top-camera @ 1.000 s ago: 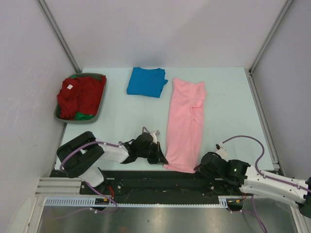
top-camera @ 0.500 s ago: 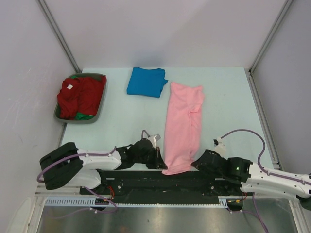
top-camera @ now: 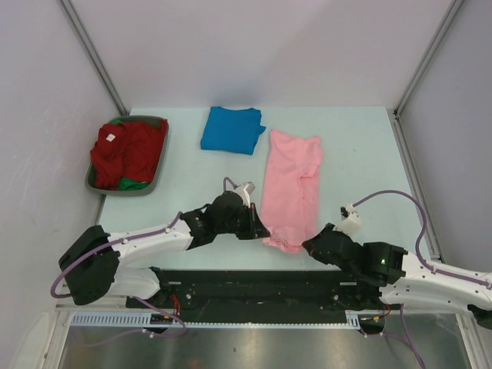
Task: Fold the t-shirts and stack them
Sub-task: Fold the tshirt
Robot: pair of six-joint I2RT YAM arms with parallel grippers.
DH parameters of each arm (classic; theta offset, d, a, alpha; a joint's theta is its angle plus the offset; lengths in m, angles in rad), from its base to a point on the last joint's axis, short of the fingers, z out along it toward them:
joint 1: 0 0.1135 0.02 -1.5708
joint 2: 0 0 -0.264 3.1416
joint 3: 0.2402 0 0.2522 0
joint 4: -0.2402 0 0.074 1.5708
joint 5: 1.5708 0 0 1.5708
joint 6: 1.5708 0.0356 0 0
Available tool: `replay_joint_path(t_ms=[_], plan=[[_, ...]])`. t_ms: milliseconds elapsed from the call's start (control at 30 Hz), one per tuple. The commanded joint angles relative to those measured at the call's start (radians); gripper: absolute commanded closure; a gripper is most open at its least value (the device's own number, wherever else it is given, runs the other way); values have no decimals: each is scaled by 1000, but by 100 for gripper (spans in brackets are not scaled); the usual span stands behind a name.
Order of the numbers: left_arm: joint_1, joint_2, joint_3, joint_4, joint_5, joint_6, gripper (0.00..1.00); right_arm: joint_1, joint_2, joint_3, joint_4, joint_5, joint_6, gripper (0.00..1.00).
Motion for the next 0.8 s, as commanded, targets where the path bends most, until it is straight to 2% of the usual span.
replay_joint_path(t_ms=[0, 133, 400, 600, 767], plan=[[40, -33, 53, -39, 9, 50, 100, 4, -32, 69, -50, 91, -26, 100], [94, -15, 63, -14, 39, 47, 100, -5, -64, 90, -81, 149, -28, 100], [154, 112, 130, 87, 113, 64, 100, -159, -15, 102, -76, 157, -92, 100], [175, 255, 233, 133, 159, 64, 100, -255, 45, 86, 10, 123, -160, 100], [198, 330, 277, 161, 187, 45, 100, -383, 94, 46, 137, 62, -258, 100]])
